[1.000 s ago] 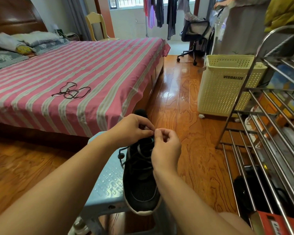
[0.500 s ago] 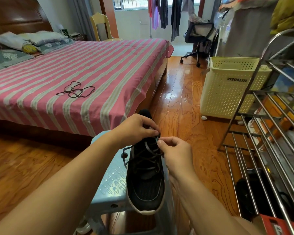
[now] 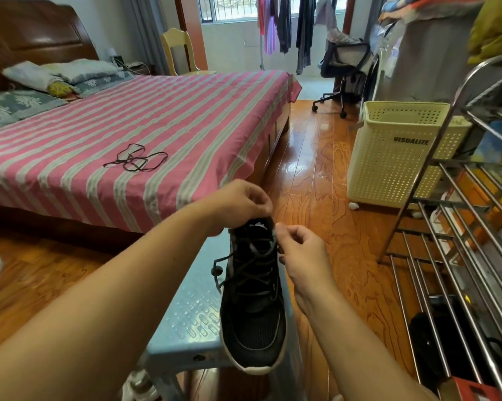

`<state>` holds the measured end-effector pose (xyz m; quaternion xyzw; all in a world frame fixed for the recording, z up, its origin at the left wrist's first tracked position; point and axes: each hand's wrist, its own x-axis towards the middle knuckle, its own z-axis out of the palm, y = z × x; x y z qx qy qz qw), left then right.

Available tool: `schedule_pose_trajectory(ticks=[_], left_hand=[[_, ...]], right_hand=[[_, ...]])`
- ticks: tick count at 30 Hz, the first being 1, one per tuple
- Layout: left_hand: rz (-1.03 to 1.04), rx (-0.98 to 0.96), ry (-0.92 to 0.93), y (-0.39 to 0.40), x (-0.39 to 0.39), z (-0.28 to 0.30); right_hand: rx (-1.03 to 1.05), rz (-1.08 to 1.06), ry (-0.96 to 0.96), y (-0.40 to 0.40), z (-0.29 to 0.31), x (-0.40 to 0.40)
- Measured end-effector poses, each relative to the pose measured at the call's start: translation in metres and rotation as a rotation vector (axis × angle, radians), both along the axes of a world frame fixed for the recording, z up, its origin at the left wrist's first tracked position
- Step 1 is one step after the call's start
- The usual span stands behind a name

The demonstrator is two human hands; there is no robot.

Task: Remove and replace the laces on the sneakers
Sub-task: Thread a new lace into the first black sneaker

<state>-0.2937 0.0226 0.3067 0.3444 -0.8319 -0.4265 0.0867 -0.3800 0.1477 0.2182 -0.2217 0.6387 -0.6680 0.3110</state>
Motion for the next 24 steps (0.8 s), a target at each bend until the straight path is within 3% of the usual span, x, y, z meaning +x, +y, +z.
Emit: schedule_pose_trajectory(ticks=[2, 4, 6, 10, 13, 16, 18, 24], left_hand=[[0.180, 0.055, 0.188, -0.013, 0.001, 0.023], [0.382, 0.175, 0.469, -0.027, 0.003, 0.050], [0.433, 0.134, 0.605, -0.040, 0.008, 0.068], [0.303, 0.150, 0.532, -0.038, 0.016, 0.072], [0.211, 0.143, 0.408, -0.026, 0.017, 0.066], [0.161, 0.139, 0.404, -0.019, 0.017, 0.064], [0.170, 0.123, 0.436, -0.018, 0.017, 0.063], [0.212, 0.122, 0.453, -0.015, 0.031, 0.025]], right_hand=[[-0.006, 0.059, -0.037, 0.001, 0.001, -0.002], [0.023, 0.107, 0.140, 0.000, -0.001, -0.004], [0.104, 0.165, 0.351, -0.004, -0.005, -0.004], [0.202, 0.222, 0.667, -0.013, -0.011, 0.000], [0.023, 0.206, 0.489, -0.017, -0.001, 0.006], [0.131, 0.331, 0.556, -0.023, -0.002, 0.009], [0.124, 0.272, 0.574, -0.031, -0.004, 0.007], [0.044, 0.244, 0.430, -0.055, 0.012, -0.015]])
